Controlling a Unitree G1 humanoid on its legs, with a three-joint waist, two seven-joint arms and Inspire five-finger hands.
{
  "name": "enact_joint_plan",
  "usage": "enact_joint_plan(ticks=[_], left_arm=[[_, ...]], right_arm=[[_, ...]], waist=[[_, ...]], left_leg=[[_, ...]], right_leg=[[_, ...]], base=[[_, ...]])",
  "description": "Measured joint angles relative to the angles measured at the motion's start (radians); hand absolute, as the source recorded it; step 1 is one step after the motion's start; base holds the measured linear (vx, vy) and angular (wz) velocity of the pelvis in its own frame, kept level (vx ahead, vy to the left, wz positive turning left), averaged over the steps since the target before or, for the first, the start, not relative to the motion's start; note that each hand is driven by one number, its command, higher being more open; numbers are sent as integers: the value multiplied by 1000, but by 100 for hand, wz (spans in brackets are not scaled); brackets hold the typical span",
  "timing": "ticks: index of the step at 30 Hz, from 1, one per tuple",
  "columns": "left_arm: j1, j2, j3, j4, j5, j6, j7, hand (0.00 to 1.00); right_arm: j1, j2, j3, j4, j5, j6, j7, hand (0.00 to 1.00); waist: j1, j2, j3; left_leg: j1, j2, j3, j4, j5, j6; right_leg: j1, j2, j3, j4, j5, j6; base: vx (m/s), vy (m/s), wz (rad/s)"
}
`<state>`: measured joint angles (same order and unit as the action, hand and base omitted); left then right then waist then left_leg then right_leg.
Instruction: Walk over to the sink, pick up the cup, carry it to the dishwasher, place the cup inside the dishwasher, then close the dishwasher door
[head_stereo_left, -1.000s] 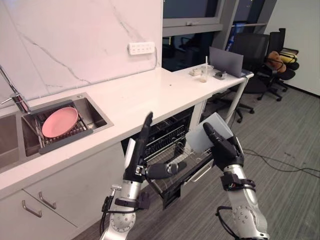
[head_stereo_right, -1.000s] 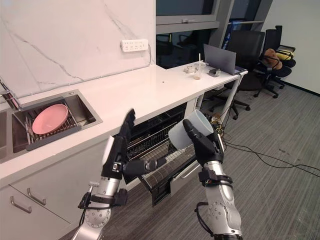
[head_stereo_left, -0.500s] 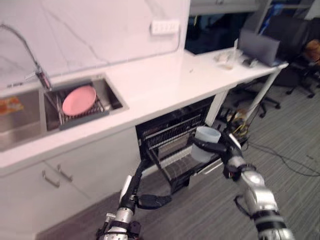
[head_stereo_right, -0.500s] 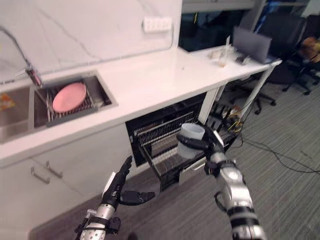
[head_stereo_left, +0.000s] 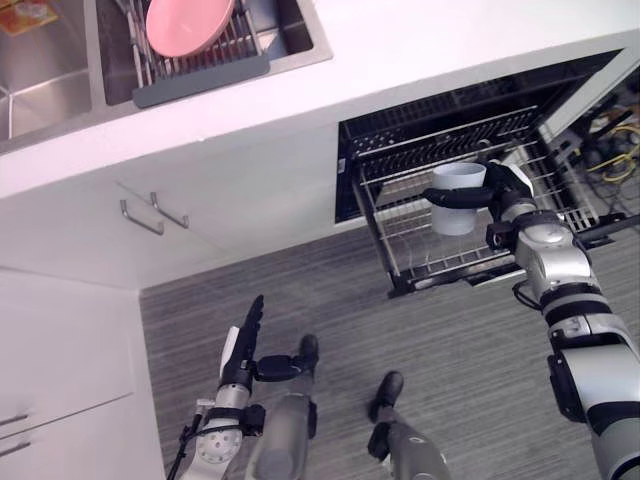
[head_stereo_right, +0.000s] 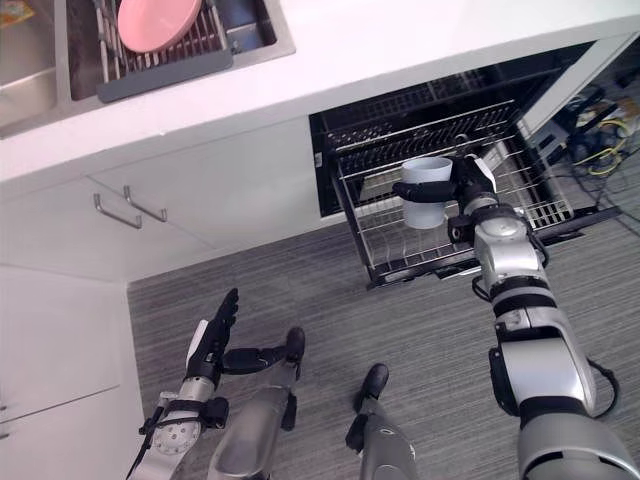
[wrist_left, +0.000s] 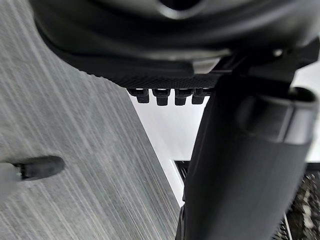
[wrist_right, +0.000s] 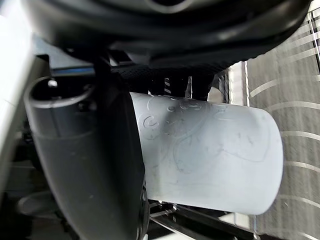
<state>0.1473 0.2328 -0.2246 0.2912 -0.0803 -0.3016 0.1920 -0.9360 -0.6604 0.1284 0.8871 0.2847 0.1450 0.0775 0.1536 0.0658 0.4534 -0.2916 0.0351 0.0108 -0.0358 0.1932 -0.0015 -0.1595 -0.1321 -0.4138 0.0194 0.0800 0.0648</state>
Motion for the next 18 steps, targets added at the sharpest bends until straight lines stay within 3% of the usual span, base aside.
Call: enact_joint_plan(ticks=[16,17,18], left_arm=[[-6,-13,-69,-4,-167,35,-3,100],[-6,-19,-69,-4,-176,37,-3,100],[-5,-20,-69,-9,-176,37,-6,100]], right_arm=[[-120,-70,16,237,-81,0,33,0],[-120,-76,16,243,-81,0,35,100],[-120,-79,16,245,-80,0,36,100]], waist=[[64,100,34],[66,108,33],[72,112,33]], left_leg=[[-127,-18,-64,41,13,9],[-128,-20,-69,42,13,9],[-130,-20,-72,43,13,8]], right_leg=[[-125,-35,-55,123,-61,-2],[-128,-39,-59,134,-69,0],[-134,-41,-59,146,-76,-2]], base=[[-7,-13,12],[15,-29,6],[20,-49,6]])
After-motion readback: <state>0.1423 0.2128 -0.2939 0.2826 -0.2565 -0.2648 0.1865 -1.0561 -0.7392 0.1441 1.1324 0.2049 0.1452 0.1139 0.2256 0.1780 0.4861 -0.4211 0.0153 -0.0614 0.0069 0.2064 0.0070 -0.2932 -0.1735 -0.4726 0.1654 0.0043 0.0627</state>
